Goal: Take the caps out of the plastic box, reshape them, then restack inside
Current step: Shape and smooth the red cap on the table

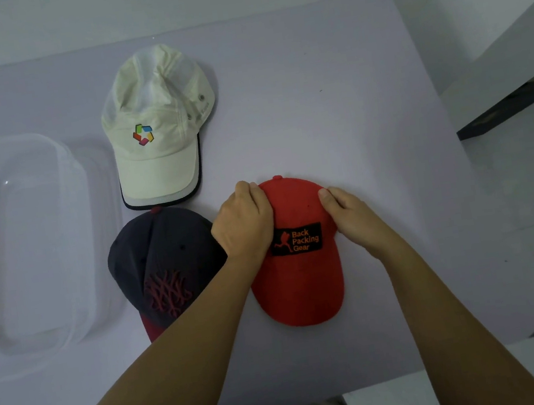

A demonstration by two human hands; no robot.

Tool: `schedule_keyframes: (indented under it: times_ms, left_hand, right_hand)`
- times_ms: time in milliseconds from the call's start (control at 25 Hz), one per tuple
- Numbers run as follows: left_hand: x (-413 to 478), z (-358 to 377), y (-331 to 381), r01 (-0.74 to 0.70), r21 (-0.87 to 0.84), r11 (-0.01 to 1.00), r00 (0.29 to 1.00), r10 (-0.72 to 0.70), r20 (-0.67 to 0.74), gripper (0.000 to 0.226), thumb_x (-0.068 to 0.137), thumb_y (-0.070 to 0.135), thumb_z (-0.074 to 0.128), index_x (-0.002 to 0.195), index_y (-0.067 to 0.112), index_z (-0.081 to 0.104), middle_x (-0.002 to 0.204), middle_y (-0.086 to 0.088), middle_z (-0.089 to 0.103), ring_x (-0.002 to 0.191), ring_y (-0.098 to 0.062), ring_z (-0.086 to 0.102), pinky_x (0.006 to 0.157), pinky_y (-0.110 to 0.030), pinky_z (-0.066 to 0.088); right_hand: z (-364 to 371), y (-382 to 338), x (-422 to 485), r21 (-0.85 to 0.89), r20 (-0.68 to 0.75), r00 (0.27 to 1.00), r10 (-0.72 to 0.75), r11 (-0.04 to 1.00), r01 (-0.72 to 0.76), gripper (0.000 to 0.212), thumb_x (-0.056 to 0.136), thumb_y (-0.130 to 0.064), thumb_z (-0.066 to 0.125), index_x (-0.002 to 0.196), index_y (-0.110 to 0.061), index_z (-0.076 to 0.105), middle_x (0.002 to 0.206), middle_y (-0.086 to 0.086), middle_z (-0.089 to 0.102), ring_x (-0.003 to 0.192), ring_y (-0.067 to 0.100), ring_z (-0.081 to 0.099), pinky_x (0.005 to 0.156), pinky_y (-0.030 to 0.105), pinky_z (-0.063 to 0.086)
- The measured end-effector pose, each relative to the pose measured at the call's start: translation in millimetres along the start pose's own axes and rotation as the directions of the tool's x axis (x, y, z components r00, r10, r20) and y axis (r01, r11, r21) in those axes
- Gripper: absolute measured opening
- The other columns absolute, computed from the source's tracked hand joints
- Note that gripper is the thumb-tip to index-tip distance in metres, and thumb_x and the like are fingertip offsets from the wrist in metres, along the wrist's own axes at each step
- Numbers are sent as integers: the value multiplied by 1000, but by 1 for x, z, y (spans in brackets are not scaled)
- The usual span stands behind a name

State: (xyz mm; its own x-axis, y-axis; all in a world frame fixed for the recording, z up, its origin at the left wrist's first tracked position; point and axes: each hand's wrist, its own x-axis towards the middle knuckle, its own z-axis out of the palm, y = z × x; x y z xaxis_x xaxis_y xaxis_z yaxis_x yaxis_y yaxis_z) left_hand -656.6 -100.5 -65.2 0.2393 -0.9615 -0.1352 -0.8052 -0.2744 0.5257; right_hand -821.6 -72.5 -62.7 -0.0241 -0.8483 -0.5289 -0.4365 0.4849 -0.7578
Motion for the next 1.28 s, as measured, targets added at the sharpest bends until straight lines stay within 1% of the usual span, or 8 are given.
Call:
schedule_keyframes:
  times_ms: [280,520,720,840,960,1040,1160,1280]
  left_hand:
    - [6,-1,-2,29,-60,998,997,-25,68,36,100,29,29,71,11,44,58,-1,50,61,-24,53,57,-33,37]
    - [20,-6,-5,65,-177,982,934,2,356,40,100,31,29,69,11,45,68,-1,52,69,-21,50,68,-33,34]
    - [20,-3,-2,-38,-88,995,943,65,327,38,99,15,27,61,14,31,60,2,40,55,-15,42,56,-34,34]
    - [14,0,-5,29,-80,996,958,-5,288,33,100,18,26,74,6,42,71,-2,48,64,-21,49,63,-37,43]
    - [13,-7,0,-41,-87,995,957,64,283,27,99,12,25,75,8,36,71,-6,44,58,-15,38,69,-43,41]
    - [18,-23,5,-114,-96,989,955,136,264,22,98,5,25,82,7,41,80,-14,48,69,-25,46,74,-44,41]
    - [41,-65,10,-133,-87,987,963,150,224,34,101,16,28,106,-4,54,109,-23,59,100,-35,55,76,-36,35]
    - [64,-103,6,-98,-152,983,973,127,192,41,102,26,29,115,-1,57,116,-22,61,110,-35,56,88,-36,40]
  right_hand:
    - [-4,7,7,55,-54,998,-18,998,21,33,92,-46,48,77,-18,58,73,-3,57,69,12,51,71,31,44]
    - [-15,-9,8,-119,-87,995,-47,992,36,37,92,-50,46,81,-19,62,78,-9,59,71,6,53,65,20,39]
    - [7,-31,28,-179,-152,988,-41,984,14,49,93,-45,45,54,-17,35,54,-4,38,54,12,38,54,28,29]
    - [12,-31,30,-167,-235,972,-26,986,-14,48,90,-42,53,50,-20,38,51,-7,41,52,9,40,53,26,31]
    - [6,-33,29,-194,-217,976,31,978,-74,35,87,-51,53,74,-19,58,73,-9,55,75,11,52,72,26,40]
    - [-9,-41,25,-217,-249,968,30,972,-86,40,89,-55,46,93,-17,60,87,-6,55,88,14,51,81,28,39]
    - [-40,-67,11,-255,-405,910,-83,966,-26,44,96,-50,34,76,-14,51,76,-1,54,84,23,51,74,28,34]
    - [-44,-102,6,-235,-446,878,-172,969,71,54,99,-43,30,98,1,61,97,13,66,95,29,58,76,30,37]
